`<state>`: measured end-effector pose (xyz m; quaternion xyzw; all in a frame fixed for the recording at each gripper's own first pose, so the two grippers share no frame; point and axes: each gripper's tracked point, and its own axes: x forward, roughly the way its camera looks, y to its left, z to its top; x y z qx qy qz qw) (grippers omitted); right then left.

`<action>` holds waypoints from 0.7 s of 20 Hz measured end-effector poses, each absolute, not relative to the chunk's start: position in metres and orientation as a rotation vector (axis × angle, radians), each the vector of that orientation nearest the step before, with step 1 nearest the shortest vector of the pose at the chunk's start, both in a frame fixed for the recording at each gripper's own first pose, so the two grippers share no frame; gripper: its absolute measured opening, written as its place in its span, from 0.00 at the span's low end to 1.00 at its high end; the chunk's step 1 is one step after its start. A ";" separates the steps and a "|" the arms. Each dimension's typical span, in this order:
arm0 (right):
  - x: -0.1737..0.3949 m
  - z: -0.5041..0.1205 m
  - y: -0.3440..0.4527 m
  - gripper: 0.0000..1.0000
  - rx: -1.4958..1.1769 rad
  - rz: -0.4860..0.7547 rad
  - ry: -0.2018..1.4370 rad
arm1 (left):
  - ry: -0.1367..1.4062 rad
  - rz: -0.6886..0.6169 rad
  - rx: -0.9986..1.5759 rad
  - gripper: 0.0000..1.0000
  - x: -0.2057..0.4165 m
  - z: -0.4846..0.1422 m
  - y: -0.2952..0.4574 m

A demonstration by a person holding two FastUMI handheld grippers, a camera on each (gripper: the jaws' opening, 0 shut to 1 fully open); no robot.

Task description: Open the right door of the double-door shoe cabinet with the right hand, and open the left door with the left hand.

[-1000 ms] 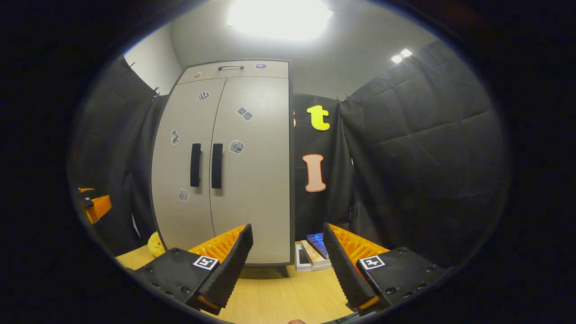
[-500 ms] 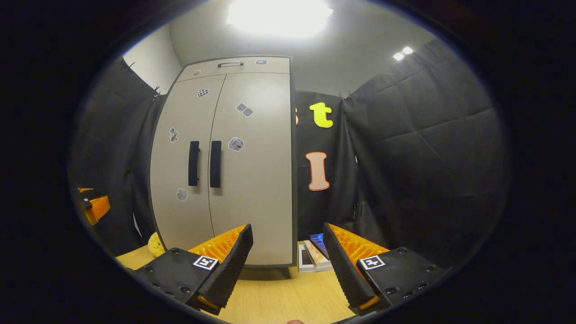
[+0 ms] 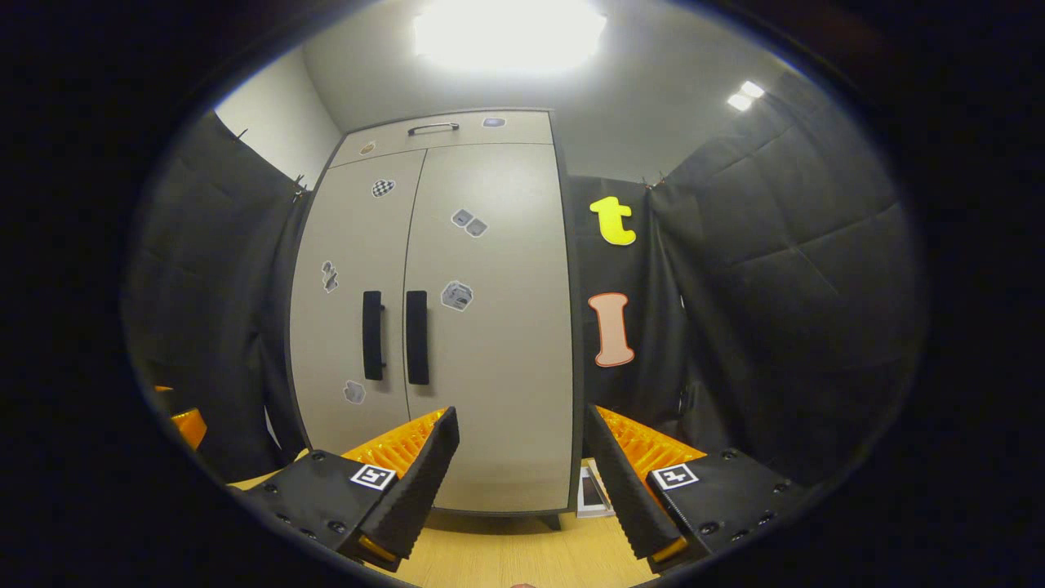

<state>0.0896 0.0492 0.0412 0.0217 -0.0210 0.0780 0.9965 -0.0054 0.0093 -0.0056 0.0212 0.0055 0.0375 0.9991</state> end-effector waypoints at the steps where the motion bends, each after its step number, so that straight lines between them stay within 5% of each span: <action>1: 0.095 0.047 0.055 0.98 0.046 0.168 -0.049 | 0.012 0.083 0.047 0.92 -0.006 -0.006 0.014; 14: 0.169 0.078 0.138 0.98 0.074 0.293 -0.043 | 0.044 0.149 0.065 0.91 -0.019 -0.016 0.044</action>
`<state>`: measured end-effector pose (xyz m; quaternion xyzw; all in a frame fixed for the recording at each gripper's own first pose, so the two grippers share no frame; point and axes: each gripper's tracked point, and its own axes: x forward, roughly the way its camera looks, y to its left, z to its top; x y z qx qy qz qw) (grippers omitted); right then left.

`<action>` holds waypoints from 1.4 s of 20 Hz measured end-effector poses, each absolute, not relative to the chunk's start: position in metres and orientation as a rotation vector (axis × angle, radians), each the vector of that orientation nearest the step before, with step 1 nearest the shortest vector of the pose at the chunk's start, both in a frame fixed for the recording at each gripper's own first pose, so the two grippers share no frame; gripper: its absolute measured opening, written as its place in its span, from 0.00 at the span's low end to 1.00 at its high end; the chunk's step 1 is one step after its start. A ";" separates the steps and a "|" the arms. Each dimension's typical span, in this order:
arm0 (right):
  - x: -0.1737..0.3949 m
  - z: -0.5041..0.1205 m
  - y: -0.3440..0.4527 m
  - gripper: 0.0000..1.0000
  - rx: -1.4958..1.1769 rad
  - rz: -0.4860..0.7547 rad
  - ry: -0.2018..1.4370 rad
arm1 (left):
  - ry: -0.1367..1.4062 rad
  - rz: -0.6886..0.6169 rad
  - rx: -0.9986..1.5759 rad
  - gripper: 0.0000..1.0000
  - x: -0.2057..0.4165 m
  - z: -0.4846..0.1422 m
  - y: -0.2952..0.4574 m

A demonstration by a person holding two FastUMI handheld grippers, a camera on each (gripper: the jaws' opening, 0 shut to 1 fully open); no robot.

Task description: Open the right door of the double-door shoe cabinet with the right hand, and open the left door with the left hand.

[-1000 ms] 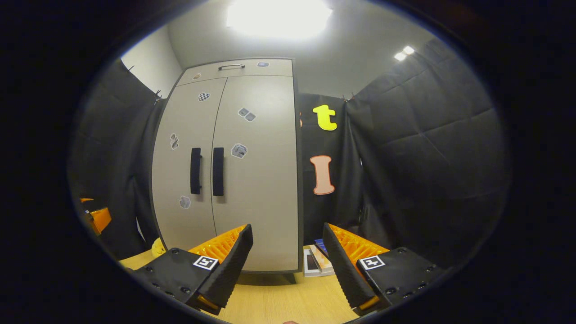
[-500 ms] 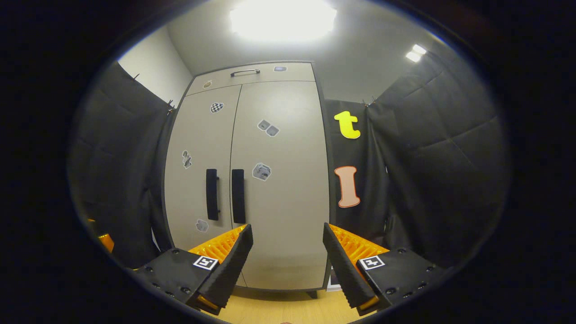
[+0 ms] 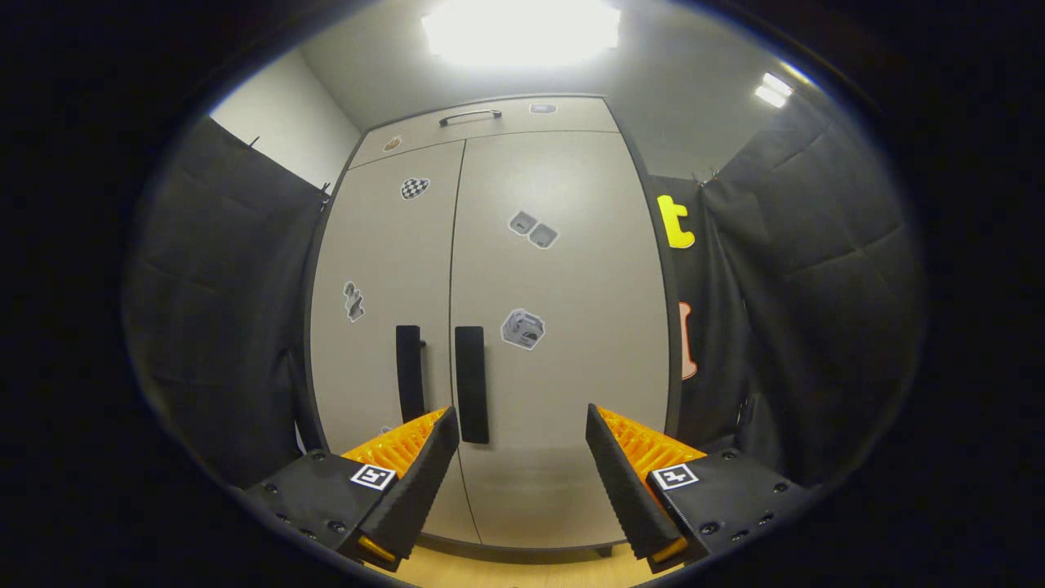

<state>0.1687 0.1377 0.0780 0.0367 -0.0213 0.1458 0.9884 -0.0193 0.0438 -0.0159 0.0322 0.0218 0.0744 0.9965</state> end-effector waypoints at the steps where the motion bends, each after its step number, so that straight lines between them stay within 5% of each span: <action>1: 0.174 0.079 0.144 0.98 0.082 0.299 -0.044 | 0.044 0.149 0.067 0.92 -0.020 -0.016 0.044; 15: 0.254 0.078 0.225 0.98 0.030 0.333 -0.001 | 0.090 0.231 0.086 0.92 -0.036 -0.020 0.054; 18: 0.263 0.076 0.226 0.84 0.035 0.309 0.010 | 0.104 0.253 0.083 0.92 -0.039 -0.023 0.054; 19: 0.266 0.074 0.230 0.87 0.049 0.319 0.017 | 0.109 0.256 0.080 0.92 -0.039 -0.024 0.054; 22: 0.262 0.073 0.229 0.67 0.056 0.313 0.023 | 0.121 0.265 0.062 0.92 -0.040 -0.026 0.055; 23: 0.263 0.070 0.229 0.75 0.049 0.310 0.031 | 0.123 0.267 0.058 0.92 -0.040 -0.026 0.055; 25: 0.267 0.067 0.216 0.65 0.034 0.252 0.035 | 0.122 0.266 0.052 0.91 -0.041 -0.027 0.054; 27: 0.268 0.064 0.217 0.37 0.073 0.255 0.057 | 0.118 0.266 0.050 0.92 -0.041 -0.027 0.054; 28: 0.270 0.061 0.218 0.34 0.084 0.260 0.085 | 0.119 0.265 0.047 0.92 -0.041 -0.027 0.055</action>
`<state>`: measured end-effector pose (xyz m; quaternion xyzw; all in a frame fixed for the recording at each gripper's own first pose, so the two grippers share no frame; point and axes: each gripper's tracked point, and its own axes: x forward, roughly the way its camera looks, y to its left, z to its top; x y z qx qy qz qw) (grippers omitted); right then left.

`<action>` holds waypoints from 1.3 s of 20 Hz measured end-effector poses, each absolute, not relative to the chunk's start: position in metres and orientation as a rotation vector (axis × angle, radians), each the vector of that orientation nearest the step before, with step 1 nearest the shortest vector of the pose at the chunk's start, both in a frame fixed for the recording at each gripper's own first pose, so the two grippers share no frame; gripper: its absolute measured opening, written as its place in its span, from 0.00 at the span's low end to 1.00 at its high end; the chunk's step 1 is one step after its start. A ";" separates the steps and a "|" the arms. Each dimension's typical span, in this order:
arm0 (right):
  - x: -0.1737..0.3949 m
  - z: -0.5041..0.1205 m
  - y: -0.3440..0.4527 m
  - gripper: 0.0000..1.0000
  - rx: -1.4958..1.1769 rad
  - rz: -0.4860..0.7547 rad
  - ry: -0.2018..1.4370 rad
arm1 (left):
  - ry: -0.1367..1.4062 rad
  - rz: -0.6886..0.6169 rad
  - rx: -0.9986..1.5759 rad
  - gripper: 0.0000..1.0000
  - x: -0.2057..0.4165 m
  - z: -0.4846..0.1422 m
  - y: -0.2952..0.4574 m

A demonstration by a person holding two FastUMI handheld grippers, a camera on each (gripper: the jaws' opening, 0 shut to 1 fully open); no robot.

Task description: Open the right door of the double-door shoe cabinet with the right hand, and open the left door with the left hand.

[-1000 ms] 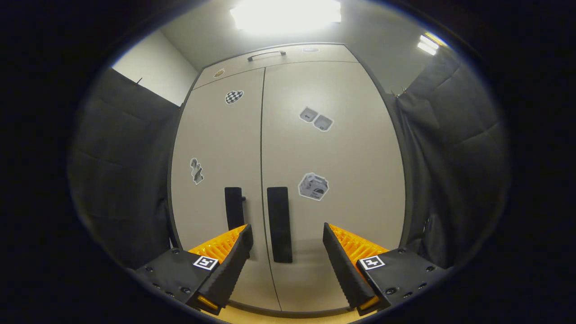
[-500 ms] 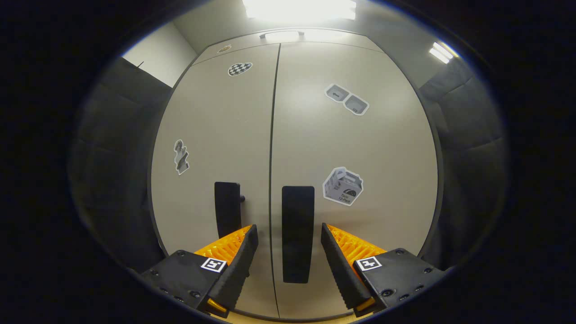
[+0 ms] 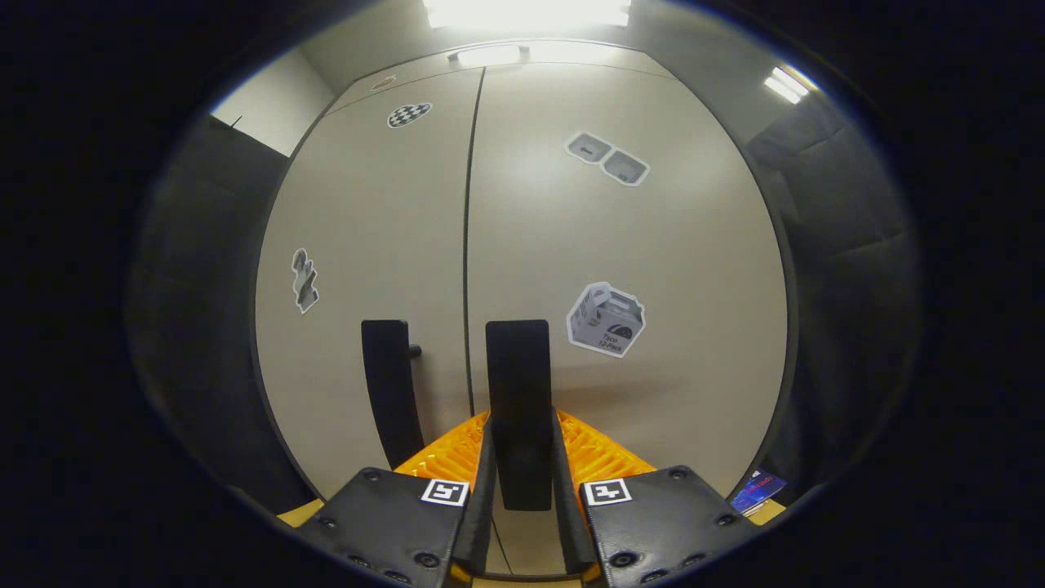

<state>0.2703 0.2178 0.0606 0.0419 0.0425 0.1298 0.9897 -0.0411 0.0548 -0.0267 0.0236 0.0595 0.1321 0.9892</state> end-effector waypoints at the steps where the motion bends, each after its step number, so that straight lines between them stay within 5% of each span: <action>1: 0.270 0.063 0.218 0.33 0.097 0.258 0.081 | 0.121 0.265 0.044 0.92 -0.042 -0.027 0.054; 3: 0.270 0.063 0.218 0.17 0.052 0.259 0.081 | 0.123 0.265 0.038 0.92 -0.042 -0.026 0.054; 6: 0.265 0.061 0.217 0.06 0.047 0.273 0.110 | 0.115 0.257 0.033 0.92 -0.042 -0.025 0.053; 26: 0.175 0.069 0.154 0.09 0.075 0.411 0.173 | 0.063 -0.002 0.008 0.92 -0.039 -0.012 0.029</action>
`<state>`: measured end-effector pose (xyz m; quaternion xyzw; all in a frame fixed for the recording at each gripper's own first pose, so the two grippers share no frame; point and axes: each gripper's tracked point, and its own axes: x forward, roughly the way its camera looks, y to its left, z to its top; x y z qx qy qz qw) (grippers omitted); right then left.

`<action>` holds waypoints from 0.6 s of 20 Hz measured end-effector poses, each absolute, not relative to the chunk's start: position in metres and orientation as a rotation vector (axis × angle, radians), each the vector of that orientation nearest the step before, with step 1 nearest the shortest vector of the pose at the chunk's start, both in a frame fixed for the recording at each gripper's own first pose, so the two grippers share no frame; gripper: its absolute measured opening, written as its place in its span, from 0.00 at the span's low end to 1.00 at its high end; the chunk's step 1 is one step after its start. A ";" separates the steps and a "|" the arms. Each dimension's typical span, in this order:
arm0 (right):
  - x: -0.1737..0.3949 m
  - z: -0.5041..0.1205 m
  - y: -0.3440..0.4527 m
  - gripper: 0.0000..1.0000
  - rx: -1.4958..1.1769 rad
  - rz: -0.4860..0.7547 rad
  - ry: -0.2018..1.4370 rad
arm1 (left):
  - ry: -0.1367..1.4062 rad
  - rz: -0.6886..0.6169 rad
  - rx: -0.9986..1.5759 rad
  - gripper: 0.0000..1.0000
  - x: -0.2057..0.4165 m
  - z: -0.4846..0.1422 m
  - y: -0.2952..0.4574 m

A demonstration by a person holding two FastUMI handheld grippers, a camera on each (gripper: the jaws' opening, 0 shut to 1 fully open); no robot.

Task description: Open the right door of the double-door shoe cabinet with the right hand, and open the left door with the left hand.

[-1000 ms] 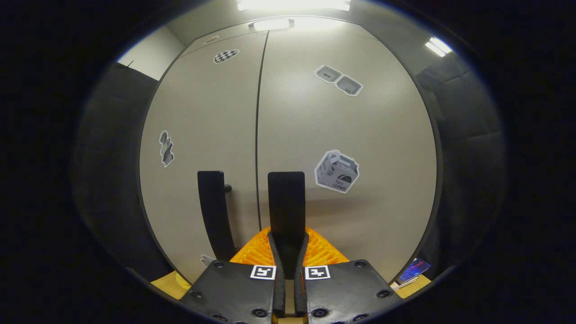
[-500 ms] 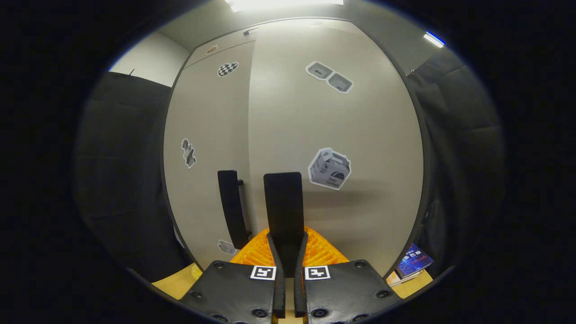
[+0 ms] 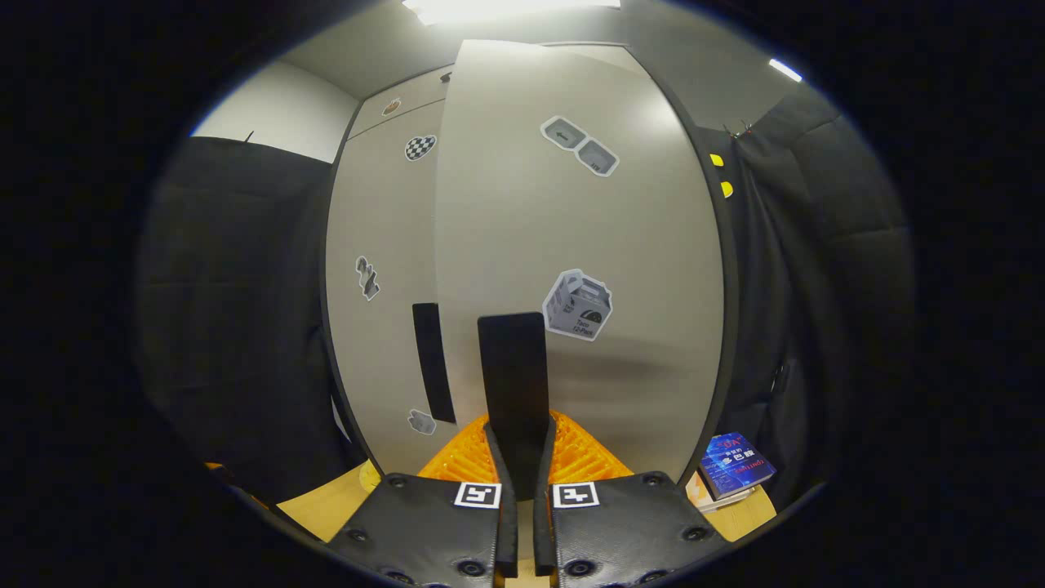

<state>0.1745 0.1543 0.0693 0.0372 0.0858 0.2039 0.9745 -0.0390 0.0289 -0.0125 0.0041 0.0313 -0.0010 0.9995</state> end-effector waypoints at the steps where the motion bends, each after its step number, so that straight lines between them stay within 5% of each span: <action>1: 0.171 0.070 0.151 0.09 0.074 0.411 0.175 | 0.062 -0.008 0.009 0.92 -0.040 -0.010 0.028; 12: 0.132 0.074 0.078 0.09 0.034 0.383 0.194 | 0.078 -0.077 0.014 0.92 -0.045 -0.001 0.018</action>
